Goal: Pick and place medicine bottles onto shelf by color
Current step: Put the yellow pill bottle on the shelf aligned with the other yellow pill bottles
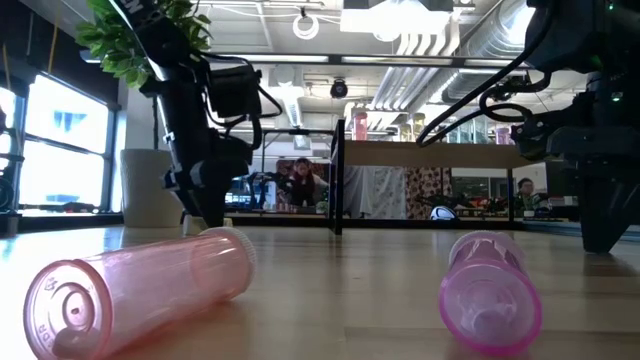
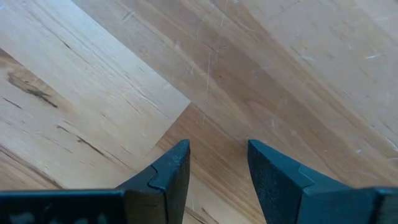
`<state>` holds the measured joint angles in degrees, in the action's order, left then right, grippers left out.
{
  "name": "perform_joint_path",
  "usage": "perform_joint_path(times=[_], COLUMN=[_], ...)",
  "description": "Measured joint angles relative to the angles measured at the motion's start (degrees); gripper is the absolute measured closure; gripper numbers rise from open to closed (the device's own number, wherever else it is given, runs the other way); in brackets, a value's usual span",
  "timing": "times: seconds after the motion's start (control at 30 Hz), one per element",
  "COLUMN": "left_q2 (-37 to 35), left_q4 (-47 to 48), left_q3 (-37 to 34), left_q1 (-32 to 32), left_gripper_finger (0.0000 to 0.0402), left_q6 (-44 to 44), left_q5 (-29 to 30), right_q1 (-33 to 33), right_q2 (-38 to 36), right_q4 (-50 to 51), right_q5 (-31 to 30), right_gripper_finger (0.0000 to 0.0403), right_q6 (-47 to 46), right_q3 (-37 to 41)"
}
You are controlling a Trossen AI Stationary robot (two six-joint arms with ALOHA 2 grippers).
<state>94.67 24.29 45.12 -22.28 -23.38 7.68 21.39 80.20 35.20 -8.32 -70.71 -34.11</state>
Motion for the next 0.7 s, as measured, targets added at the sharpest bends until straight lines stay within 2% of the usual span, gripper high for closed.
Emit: perform_joint_path(times=[0.37,0.53,0.7], left_q2=[0.1,-0.5,-1.9], left_q4=[-0.4,0.2,1.8], left_q3=[0.0,0.5,2.9], left_q1=[0.0,-0.1,0.1], left_gripper_finger=[0.0316,0.032,0.0317], left_q6=[-0.4,-3.8,-9.0], left_q5=[-2.9,-5.9,-15.8], right_q1=[0.0,0.0,0.0], right_q2=[0.0,0.0,0.1], right_q4=[-0.7,-2.2,-8.6], right_q5=[-0.7,-1.1,-1.0], right_gripper_finger=[0.0249,0.0249,0.0249], right_q6=[-0.7,0.8,4.0], right_q3=[0.0,0.1,0.1])
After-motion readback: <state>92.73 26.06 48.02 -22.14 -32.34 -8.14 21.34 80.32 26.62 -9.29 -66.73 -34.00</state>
